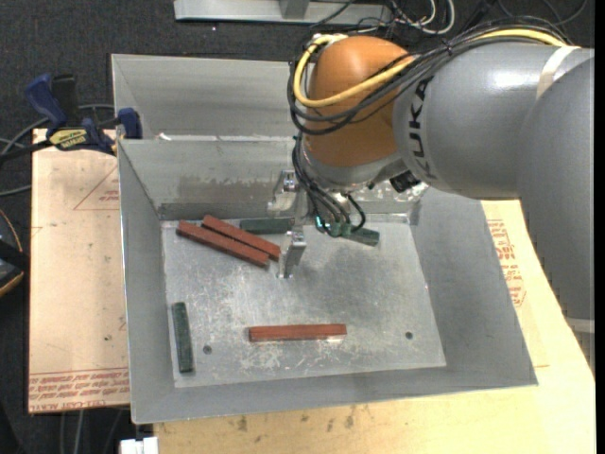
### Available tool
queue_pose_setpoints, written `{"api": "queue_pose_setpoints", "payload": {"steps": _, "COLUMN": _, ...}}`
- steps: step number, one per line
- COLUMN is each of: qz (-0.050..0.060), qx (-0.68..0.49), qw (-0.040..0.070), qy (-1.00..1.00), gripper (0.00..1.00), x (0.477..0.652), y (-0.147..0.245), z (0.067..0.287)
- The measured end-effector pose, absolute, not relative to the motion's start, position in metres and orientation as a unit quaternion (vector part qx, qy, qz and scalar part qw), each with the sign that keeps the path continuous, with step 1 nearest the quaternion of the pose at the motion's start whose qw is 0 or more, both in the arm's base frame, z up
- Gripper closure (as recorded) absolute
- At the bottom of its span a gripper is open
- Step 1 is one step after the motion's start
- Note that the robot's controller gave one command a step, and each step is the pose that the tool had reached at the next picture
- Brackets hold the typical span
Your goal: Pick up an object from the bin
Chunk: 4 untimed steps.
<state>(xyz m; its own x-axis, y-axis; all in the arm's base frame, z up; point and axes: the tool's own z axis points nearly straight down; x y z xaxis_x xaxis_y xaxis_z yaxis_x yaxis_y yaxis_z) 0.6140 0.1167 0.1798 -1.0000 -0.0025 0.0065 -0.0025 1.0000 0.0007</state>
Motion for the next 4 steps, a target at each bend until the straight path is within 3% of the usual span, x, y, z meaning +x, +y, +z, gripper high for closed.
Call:
{"api": "queue_pose_setpoints", "payload": {"steps": 1, "qz": -0.001, "qx": 0.000, "qw": -0.001, "qy": -1.000, "gripper": 0.00, "x": 0.616, "y": 0.116, "z": 0.184}}
{"api": "queue_pose_setpoints", "payload": {"steps": 2, "qz": -0.004, "qx": 0.035, "qw": -0.013, "qy": -0.999, "gripper": 1.00, "x": 0.623, "y": 0.119, "z": 0.084}}
{"api": "queue_pose_setpoints", "payload": {"steps": 3, "qz": -0.003, "qx": 0.036, "qw": -0.008, "qy": -0.999, "gripper": 0.00, "x": 0.621, "y": 0.119, "z": 0.083}}
{"api": "queue_pose_setpoints", "payload": {"steps": 4, "qz": -0.003, "qx": 0.036, "qw": -0.011, "qy": -0.999, "gripper": 0.00, "x": 0.622, "y": 0.119, "z": 0.083}}
